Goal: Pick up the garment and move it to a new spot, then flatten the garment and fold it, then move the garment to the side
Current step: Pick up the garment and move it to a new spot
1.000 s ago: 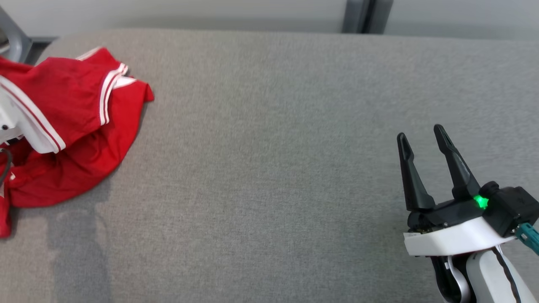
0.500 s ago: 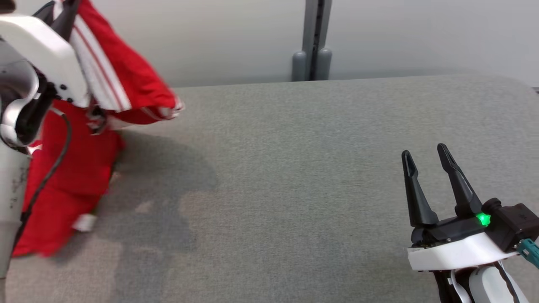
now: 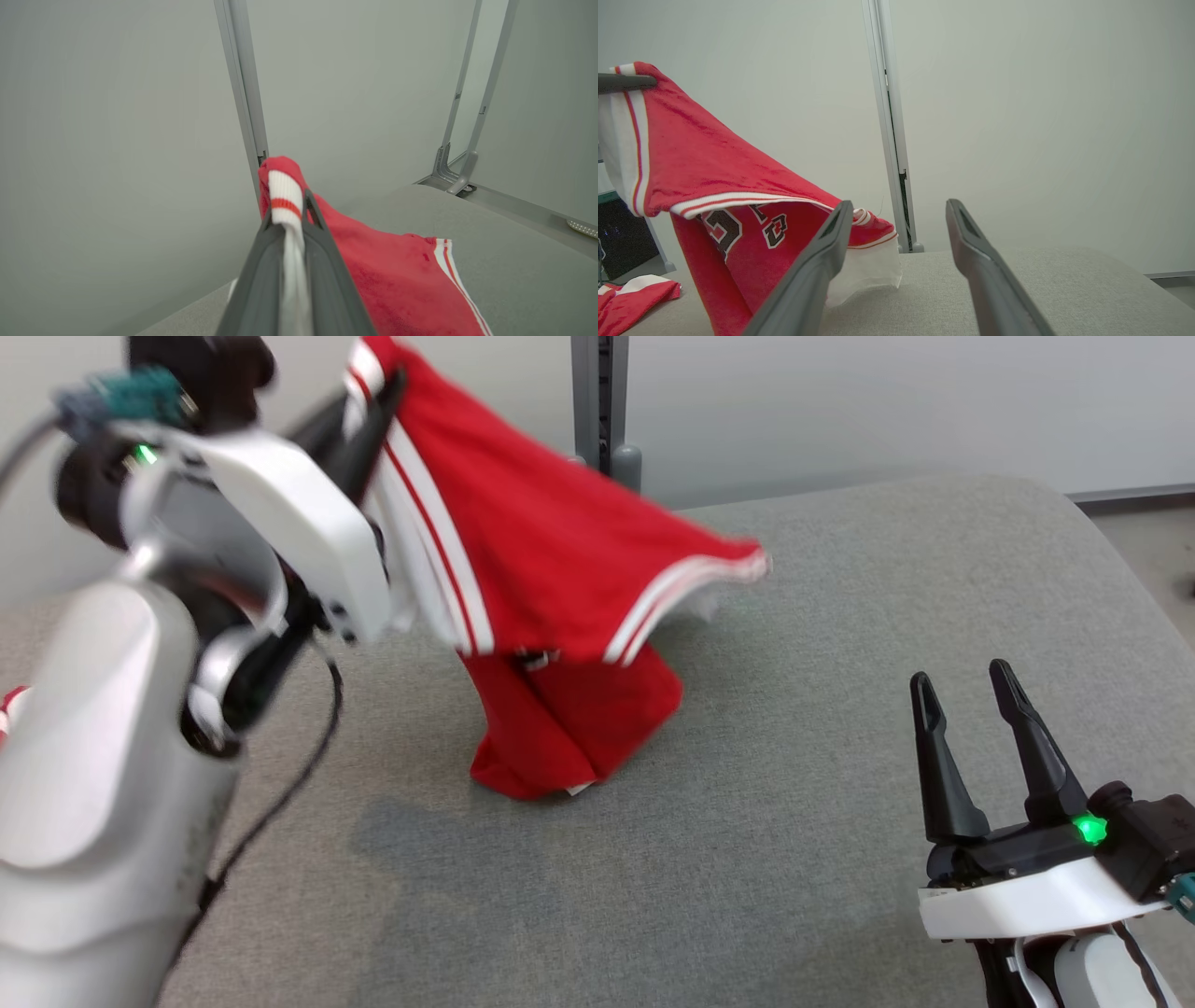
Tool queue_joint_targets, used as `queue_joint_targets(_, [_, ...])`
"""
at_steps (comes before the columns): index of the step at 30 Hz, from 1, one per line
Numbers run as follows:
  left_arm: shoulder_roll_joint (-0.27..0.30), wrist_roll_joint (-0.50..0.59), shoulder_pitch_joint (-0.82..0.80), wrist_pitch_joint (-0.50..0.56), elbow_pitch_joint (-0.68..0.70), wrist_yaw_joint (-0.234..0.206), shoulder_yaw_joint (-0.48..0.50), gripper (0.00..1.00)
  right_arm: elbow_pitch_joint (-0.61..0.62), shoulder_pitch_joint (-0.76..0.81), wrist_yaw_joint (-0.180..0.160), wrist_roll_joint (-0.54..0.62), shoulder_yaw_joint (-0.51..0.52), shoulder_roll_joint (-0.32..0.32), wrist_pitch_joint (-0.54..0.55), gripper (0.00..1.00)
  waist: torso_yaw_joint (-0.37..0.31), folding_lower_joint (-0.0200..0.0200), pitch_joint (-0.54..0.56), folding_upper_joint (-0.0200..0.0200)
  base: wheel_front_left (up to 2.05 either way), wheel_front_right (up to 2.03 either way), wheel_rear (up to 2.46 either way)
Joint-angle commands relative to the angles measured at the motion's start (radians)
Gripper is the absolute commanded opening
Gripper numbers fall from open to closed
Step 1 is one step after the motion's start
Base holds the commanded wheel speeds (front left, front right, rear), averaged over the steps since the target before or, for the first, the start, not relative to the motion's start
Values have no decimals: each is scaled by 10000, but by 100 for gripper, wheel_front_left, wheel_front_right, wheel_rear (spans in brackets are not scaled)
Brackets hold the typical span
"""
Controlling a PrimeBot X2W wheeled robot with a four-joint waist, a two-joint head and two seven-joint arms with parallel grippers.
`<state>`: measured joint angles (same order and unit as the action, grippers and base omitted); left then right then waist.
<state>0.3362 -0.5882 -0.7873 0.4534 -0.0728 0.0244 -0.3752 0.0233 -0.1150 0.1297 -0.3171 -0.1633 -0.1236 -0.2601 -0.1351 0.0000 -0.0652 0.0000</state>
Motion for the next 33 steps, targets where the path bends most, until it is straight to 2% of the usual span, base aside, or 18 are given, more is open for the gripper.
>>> queue_joint_targets(1, [-42,-59,426,-34,-60,-78,-97,0,11,50,21,-76,47,-13,-60,100,-131,0,-152,0,0,0,0])
queue_joint_targets(4, [-287,-217,1430,-297,-363,-169,-309,0,-42,115,19,-105,20,20,-64,100,-267,0,-299,0,0,0,0])
queue_joint_targets(8, [-278,-103,2451,-904,-1172,-345,-360,0,-94,90,19,-102,-33,25,-69,100,-385,0,-479,0,0,0,0])
queue_joint_targets(15, [-221,192,3149,-2208,-3075,-450,-301,0,-196,134,19,-122,-138,-37,-70,100,-336,0,-560,0,0,0,0])
queue_joint_targets(16, [-281,185,3181,-2382,-3298,-406,-305,25,-215,155,19,-131,-155,-47,-71,100,-306,0,-545,0,0,0,0])
queue_joint_targets(17, [-334,180,3213,-2509,-3489,-329,-346,96,-235,175,19,-136,-180,-64,-71,100,-273,0,-525,0,0,0,0])
queue_joint_targets(18, [-426,124,3230,-2693,-3630,-269,-345,100,-255,189,19,-143,-195,-76,-69,100,-236,0,-499,0,0,0,0])
queue_joint_targets(24, [-671,110,3365,-3515,-3793,-115,-388,100,-355,360,19,-167,-206,-162,-64,100,21,0,-219,0,0,0,0])
queue_joint_targets(28, [-574,160,3623,-3879,-3173,-302,-281,100,-325,479,19,-161,-120,-248,-64,100,204,0,-27,0,0,0,0])
queue_joint_targets(33, [-393,383,4247,-4557,-1677,-826,-20,100,-144,684,19,-176,2,-307,-58,100,386,0,173,0,0,0,0])
